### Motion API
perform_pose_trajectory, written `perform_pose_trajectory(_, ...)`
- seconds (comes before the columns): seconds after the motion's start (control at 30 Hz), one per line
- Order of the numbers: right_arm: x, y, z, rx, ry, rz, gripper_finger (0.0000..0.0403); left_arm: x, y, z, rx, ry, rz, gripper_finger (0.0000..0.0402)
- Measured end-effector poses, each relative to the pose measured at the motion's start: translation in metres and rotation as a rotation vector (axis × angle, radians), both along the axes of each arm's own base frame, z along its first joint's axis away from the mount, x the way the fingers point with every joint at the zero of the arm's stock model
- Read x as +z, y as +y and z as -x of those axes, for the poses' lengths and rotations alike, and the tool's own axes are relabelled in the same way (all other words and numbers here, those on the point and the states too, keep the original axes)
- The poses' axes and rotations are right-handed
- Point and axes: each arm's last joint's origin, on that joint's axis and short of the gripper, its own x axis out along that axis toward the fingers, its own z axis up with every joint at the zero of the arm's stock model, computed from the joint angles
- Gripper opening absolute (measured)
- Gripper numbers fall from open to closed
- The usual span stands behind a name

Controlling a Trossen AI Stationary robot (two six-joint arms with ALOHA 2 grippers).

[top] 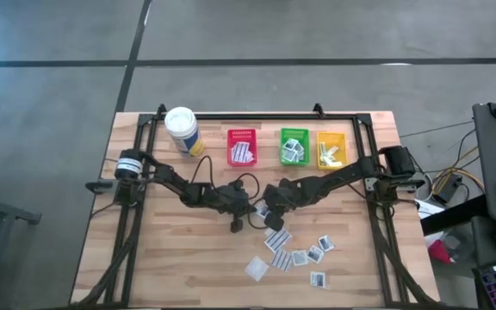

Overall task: Pick & Place First Aid Supplies
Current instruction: Put the alcohol pad in the green bin

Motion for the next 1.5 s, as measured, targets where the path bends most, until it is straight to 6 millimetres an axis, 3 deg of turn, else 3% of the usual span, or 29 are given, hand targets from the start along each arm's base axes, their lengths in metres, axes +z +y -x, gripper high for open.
perform_pose_trajectory(0.57,0.024,-0.005,0.017,0.013,0.046,0.114,0.0008,0.022,0.001,0.001,0.002,-0.073,-0.067,0.0)
perform_pose_trajectory(0.9,0.068,-0.016,0.032,-0.028,-0.035,0.247,0.0008,0.022,0.001,0.001,0.0,-0.066,-0.066,0.0)
perform_pose_trajectory(1.23,0.122,-0.047,0.059,-0.182,-0.156,0.395,0.0008,0.022,0.001,0.001,-0.002,-0.063,-0.07,0.0)
perform_pose_trajectory(1.5,0.134,-0.081,0.081,-0.366,-0.141,0.509,0.0008,0.022,0.001,0.002,-0.003,-0.056,-0.071,0.0)
